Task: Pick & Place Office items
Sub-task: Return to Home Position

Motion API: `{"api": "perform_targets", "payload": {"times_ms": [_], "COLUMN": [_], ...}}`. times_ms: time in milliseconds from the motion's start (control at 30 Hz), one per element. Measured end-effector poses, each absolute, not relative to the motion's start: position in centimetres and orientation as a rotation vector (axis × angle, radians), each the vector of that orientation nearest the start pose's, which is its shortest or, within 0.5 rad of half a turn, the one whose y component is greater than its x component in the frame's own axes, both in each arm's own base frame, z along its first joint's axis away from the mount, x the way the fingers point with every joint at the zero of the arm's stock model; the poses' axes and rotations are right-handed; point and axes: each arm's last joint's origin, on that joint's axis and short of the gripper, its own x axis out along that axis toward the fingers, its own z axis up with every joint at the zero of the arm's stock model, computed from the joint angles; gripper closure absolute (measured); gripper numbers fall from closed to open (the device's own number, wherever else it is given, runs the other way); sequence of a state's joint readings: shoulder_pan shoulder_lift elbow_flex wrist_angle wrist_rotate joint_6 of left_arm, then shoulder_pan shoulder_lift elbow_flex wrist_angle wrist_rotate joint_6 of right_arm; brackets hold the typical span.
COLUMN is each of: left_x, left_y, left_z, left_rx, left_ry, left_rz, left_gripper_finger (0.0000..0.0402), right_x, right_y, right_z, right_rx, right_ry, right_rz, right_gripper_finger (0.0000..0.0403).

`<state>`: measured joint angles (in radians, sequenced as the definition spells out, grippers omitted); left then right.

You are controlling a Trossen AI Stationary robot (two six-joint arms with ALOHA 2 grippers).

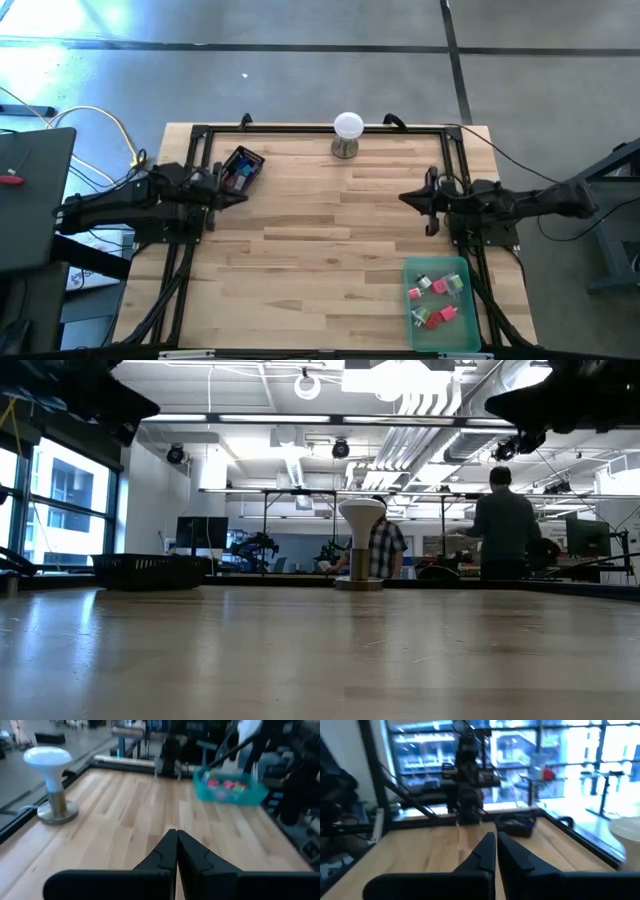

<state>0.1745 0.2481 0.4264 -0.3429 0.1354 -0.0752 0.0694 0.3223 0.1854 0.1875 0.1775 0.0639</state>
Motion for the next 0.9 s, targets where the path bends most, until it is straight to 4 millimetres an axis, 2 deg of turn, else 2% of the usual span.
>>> {"api": "perform_targets", "payload": {"times_ms": [167,333,633,900], "left_x": [9.4,9.7,9.7,8.0], "left_y": [1.2,1.3,1.3,1.0], "left_z": [24.4,23.1,21.4,21.2], "left_rx": [-0.115,-0.117,-0.134,-0.145], "left_ry": [0.078,0.115,0.148,0.097], "left_rz": [0.038,0.040,0.041,0.037], "left_gripper_finger": [0.0401,0.0401,0.0401,0.0401], "right_x": [12.0,12.0,12.0,11.5], "right_y": [0.0,-0.4,-0.2,0.0], "right_z": [19.1,17.1,16.5,16.3], "right_rx": [0.048,0.105,0.149,0.121], "right_ry": [-0.109,-0.026,0.033,0.046], "right_rz": [-0.094,-0.124,-0.114,-0.132], "right_gripper_finger": [0.0399,0.0399,0.0399,0.0399]}}
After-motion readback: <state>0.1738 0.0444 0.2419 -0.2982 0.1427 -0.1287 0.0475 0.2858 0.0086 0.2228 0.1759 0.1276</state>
